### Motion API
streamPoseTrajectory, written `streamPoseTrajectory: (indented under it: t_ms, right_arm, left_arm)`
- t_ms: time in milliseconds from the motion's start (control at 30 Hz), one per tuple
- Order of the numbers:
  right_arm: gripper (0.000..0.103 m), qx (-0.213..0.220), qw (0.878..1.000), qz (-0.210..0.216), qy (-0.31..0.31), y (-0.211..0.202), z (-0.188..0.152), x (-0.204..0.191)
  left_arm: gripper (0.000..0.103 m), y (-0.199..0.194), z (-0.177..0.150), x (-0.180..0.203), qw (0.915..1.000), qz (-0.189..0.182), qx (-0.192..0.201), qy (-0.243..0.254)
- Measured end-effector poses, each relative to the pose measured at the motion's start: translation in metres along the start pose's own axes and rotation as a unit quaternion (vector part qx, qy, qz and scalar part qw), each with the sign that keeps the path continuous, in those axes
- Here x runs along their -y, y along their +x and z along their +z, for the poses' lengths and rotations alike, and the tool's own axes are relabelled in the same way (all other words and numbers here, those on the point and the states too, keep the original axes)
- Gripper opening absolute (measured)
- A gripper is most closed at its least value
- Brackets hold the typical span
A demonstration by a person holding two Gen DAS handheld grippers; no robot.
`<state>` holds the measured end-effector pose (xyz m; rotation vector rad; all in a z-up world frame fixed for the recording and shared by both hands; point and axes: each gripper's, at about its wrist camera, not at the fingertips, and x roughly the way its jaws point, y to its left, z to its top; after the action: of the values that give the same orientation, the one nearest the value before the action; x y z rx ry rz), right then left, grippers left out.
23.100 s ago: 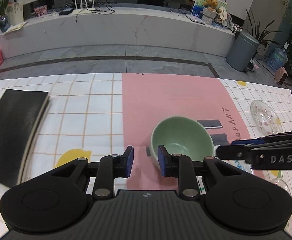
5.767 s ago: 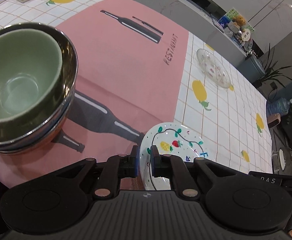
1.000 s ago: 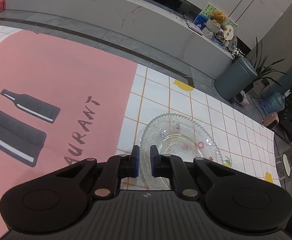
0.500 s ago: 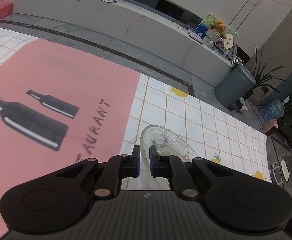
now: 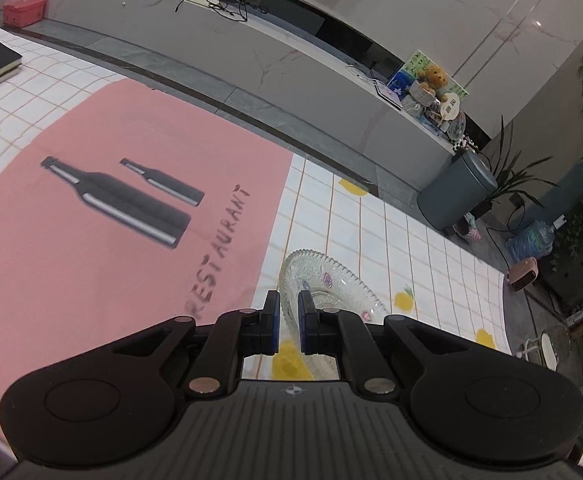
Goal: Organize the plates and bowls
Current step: 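Lift the glass plate and carry it toward the 'Fruity' plate, then lower the glass plate onto the 'Fruity' plate with both grippers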
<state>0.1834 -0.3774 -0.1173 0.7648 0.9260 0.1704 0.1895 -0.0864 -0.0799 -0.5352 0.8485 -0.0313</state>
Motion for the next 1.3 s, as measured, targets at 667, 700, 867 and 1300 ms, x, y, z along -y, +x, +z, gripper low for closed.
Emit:
streamPoseTrajectory:
  t_ms: [667, 700, 867, 1300]
  right_arm:
    - [0.009, -0.023, 0.998, 0.017, -0.062, -0.058, -0.103, 0.015]
    - [0.009, -0.025, 0.998, 0.016, -0.064, -0.059, -0.107, 0.016]
    - [0.009, -0.031, 0.997, 0.014, -0.063, -0.069, -0.122, 0.024]
    - [0.009, -0.041, 0.995, -0.008, -0.092, -0.079, -0.152, 0.026]
  left_arm:
    - [0.009, -0.084, -0.087, -0.061, 0.9978, -0.019, 0.010, -0.063]
    - [0.009, -0.086, -0.090, -0.063, 0.9977, -0.019, 0.009, -0.064]
    - [0.009, -0.094, -0.107, -0.074, 0.9967, -0.026, -0.003, -0.077]
    - [0.009, -0.108, -0.134, -0.086, 0.9974, -0.017, -0.020, -0.067]
